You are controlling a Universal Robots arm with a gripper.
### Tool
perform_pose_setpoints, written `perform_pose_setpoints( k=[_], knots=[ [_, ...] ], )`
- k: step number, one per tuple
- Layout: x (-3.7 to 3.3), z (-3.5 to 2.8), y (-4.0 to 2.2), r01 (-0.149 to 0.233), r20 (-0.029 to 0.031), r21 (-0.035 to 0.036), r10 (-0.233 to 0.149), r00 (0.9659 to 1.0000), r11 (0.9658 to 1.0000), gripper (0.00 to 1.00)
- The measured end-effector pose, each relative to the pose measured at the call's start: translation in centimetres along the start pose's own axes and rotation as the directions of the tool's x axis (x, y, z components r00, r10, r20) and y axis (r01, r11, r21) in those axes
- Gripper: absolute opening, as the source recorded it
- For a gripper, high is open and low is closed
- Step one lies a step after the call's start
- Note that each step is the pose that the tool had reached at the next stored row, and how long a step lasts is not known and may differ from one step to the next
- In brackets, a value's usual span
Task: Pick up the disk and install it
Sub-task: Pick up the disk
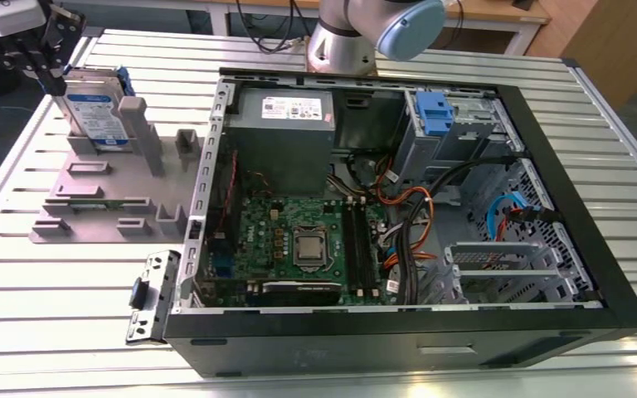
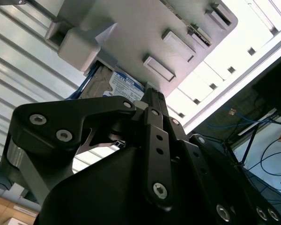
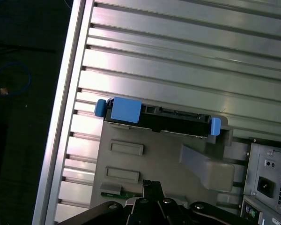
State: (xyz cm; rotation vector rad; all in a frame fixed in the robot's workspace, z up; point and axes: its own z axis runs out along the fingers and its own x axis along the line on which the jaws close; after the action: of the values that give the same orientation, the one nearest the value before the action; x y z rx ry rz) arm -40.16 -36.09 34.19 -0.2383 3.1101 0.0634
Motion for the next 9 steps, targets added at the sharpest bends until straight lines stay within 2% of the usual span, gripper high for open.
perform_pose_setpoints(
  k=[9],
  knots=[
    [0.00, 0.00, 0.00, 0.016, -0.0006, -0.0004, -0.016, 0.9999, 0.9999, 0.10]
  ],
)
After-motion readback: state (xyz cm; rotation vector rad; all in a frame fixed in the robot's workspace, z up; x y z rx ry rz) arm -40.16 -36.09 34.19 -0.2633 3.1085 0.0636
